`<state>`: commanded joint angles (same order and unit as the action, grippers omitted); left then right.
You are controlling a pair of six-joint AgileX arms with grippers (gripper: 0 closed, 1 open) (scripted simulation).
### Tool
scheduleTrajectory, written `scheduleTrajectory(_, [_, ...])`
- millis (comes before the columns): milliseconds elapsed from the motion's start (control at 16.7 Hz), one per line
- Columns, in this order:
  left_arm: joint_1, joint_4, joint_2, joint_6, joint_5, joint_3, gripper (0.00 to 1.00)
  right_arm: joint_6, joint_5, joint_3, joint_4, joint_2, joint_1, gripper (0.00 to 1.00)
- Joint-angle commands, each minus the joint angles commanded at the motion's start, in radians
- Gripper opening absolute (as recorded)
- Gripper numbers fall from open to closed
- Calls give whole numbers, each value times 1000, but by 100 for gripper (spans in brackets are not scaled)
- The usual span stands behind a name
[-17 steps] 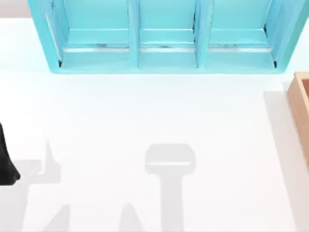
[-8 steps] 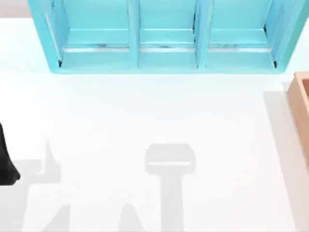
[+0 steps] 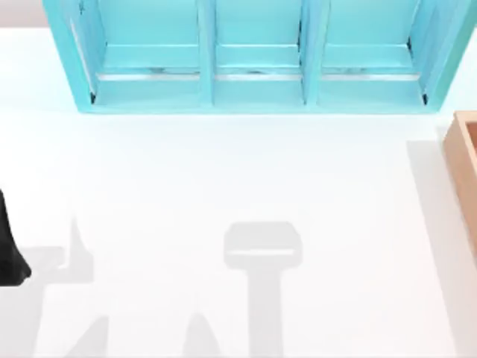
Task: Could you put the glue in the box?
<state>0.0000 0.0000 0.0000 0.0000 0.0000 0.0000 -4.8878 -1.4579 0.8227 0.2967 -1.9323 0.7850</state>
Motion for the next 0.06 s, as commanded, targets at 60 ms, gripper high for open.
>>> scheduleTrajectory(60, [0,0,0,0,0,0,100,0,0,0,0,0,0,100])
